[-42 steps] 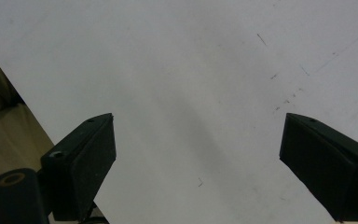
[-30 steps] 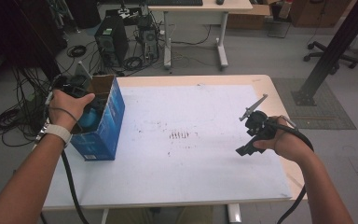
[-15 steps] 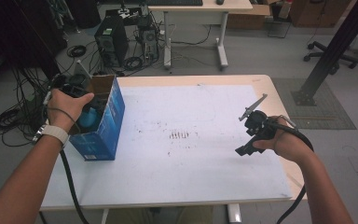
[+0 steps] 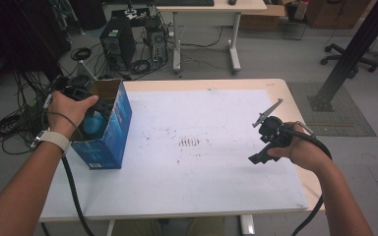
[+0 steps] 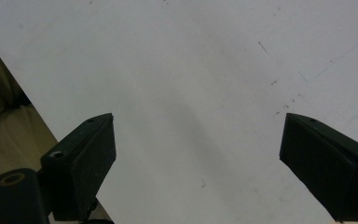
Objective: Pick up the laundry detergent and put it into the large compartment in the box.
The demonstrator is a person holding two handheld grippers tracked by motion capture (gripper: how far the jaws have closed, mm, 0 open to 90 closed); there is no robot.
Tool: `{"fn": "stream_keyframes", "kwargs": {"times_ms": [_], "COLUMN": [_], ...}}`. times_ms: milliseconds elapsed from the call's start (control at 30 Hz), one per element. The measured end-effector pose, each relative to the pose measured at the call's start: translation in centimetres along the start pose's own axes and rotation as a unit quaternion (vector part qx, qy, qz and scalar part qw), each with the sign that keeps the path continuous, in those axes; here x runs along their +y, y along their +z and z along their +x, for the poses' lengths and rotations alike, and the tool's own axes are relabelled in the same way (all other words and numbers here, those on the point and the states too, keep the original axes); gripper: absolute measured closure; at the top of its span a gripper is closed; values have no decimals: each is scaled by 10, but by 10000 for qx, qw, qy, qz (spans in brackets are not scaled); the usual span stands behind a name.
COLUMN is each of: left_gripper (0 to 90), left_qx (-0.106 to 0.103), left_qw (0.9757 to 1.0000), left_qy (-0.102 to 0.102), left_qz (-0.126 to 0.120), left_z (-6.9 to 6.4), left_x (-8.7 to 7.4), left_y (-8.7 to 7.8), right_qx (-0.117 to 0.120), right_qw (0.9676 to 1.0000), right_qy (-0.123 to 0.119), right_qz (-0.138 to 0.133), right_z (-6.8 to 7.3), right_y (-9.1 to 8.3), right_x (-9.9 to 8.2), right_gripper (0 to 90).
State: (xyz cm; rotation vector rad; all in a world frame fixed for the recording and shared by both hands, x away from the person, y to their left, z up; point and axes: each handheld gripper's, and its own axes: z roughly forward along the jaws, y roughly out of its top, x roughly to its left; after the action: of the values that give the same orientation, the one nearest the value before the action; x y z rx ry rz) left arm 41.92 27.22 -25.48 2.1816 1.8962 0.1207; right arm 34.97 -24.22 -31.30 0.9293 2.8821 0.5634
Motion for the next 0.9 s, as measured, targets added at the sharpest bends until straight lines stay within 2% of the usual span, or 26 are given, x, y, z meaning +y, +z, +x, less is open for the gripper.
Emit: {"fn": "stream_keyframes", "kwargs": {"times_ms": [500, 767, 900], "left_gripper": [137, 136, 134], "left_qx": [51, 151, 134], "left_qw": [9999, 9995, 9995], "left_qy": [61, 235, 239], "left_qz": [-144, -131, -185], "left_z": [-4, -8, -9], "left_x": [1, 2, 4], "left_y": [-18, -28, -36], "right_qx": [-30, -45, -55], "right_qw": [10000, 10000, 10000], "right_qy": [9, 9, 17], "right_qz": [-39, -29, -31], "right_z": [2, 2, 2], "right_y": [-4, -6, -8], "right_x": [-3, -4, -5], "right_gripper": [108, 108, 108]}}
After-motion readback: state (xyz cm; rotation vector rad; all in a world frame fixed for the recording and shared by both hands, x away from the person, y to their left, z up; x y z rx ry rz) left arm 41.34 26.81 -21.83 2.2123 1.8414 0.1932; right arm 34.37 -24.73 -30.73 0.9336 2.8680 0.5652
